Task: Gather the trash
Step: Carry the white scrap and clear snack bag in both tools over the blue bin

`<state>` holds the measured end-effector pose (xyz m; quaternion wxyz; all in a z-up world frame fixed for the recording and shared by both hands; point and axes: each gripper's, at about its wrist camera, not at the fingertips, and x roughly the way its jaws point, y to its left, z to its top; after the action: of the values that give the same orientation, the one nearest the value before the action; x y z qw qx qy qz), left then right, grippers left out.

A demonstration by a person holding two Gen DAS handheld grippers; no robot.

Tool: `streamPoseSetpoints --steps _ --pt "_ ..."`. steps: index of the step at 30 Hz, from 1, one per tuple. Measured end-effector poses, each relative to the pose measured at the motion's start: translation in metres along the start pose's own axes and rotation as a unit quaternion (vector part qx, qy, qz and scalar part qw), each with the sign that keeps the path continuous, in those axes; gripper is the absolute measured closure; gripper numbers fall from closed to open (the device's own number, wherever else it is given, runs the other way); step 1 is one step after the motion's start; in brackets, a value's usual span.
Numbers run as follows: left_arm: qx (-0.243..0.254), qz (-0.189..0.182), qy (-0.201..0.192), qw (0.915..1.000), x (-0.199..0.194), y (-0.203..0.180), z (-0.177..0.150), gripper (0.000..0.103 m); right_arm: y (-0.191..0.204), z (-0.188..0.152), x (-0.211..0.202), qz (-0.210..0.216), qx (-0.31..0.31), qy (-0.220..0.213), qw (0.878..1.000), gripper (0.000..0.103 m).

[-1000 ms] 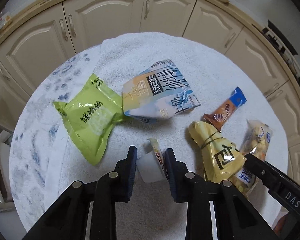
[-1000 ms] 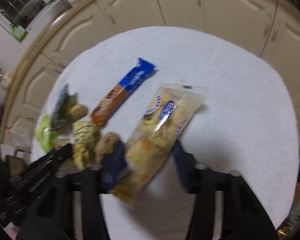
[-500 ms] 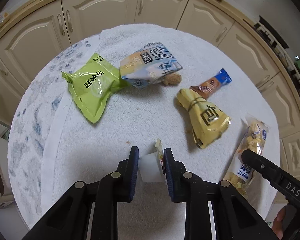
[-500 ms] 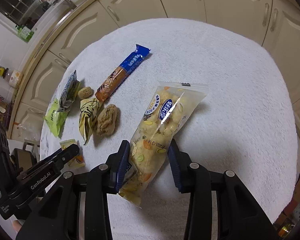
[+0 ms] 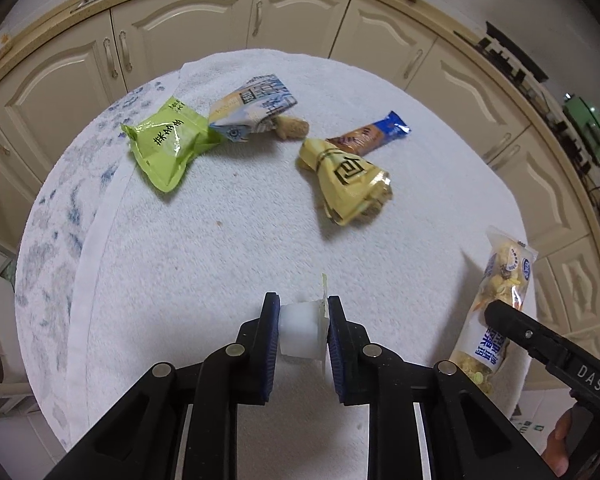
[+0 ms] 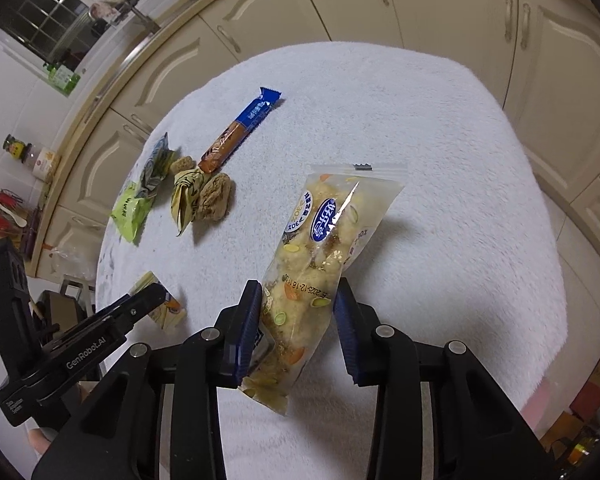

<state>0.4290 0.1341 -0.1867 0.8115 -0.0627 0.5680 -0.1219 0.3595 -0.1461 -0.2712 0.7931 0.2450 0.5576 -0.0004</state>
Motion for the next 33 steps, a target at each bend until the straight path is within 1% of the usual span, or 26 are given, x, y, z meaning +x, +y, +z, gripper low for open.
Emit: streamPoseSetpoints --steps 10,15,18,24,28,33 --pt "0.041 -0.026 -0.013 0.9987 -0.028 -0.047 -0.02 0.084 -0.038 -0.021 -0.044 -0.006 0.032 -0.037 0.999 0.07" --pt "0.076 -0.043 -0.013 0.9961 -0.034 -0.083 -0.028 0.084 -0.064 -0.031 -0.064 -0.017 0.054 -0.053 0.997 0.071" --pt "0.094 -0.052 -0.006 0.9942 -0.031 -0.101 -0.034 0.084 -0.075 -0.036 -0.068 -0.022 0.062 -0.052 0.996 0.071" --pt "0.124 -0.068 0.005 0.99 -0.024 -0.13 -0.039 0.084 -0.094 -0.046 -0.079 -0.006 0.081 -0.053 0.995 0.072" --pt "0.141 -0.077 0.007 0.987 -0.02 -0.152 -0.039 0.084 -0.114 -0.051 -0.095 -0.016 0.099 -0.068 0.993 0.072" --pt "0.174 -0.092 0.014 0.9803 -0.011 -0.194 -0.045 0.084 -0.149 -0.062 -0.117 -0.032 0.134 -0.086 0.987 0.072"
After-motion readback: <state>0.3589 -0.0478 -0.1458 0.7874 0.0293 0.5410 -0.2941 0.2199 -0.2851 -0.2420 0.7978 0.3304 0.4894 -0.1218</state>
